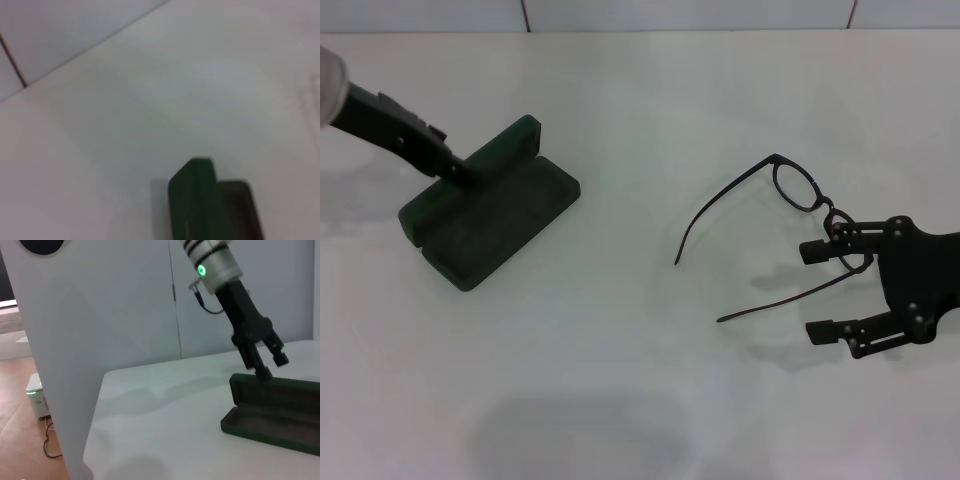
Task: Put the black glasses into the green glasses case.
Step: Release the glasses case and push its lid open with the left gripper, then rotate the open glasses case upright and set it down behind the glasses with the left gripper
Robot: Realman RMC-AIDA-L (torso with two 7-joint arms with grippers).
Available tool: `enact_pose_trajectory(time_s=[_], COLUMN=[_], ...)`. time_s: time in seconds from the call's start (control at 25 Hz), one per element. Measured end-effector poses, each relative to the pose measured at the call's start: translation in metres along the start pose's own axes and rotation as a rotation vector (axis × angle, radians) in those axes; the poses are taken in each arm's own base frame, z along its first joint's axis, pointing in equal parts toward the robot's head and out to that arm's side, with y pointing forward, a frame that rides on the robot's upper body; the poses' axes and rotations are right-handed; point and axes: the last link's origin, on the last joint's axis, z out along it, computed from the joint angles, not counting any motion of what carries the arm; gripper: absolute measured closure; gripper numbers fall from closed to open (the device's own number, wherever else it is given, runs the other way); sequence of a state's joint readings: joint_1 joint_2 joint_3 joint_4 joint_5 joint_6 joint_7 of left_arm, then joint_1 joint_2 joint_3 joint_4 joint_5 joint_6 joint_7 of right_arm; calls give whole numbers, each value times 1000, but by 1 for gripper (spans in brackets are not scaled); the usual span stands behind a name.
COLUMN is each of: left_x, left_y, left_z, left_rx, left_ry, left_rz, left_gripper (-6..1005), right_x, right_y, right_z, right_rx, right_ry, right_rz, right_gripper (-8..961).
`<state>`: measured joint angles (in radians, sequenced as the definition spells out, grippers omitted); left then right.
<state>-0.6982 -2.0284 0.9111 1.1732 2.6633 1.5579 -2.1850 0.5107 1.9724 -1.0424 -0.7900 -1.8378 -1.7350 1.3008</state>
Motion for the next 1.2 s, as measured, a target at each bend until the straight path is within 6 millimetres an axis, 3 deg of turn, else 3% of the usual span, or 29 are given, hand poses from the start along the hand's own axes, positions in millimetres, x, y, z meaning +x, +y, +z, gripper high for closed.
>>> enact_pose_trajectory(time_s=[0.2,0.48,0.92,1.0,1.2], left_x=[0,0,2,5,7], left_y=[0,2,6,7,10], left_z=[13,15,17,17,14], left_rx=[24,21,6,-1,-27], left_ry=[-33,-32,-25,-12,0], left_rz=[14,46,98,101,136], left_gripper=[130,131,539,761,776], right_x=[0,1,1,1,2], right_y=[-1,-1,-1,-1,-1], right_z=[1,2,1,1,0], right_rx=[1,5,7,8,9], right_ry=[0,4,4,4,5], right_rz=[0,1,4,5,5], right_gripper=[99,99,99,99,99])
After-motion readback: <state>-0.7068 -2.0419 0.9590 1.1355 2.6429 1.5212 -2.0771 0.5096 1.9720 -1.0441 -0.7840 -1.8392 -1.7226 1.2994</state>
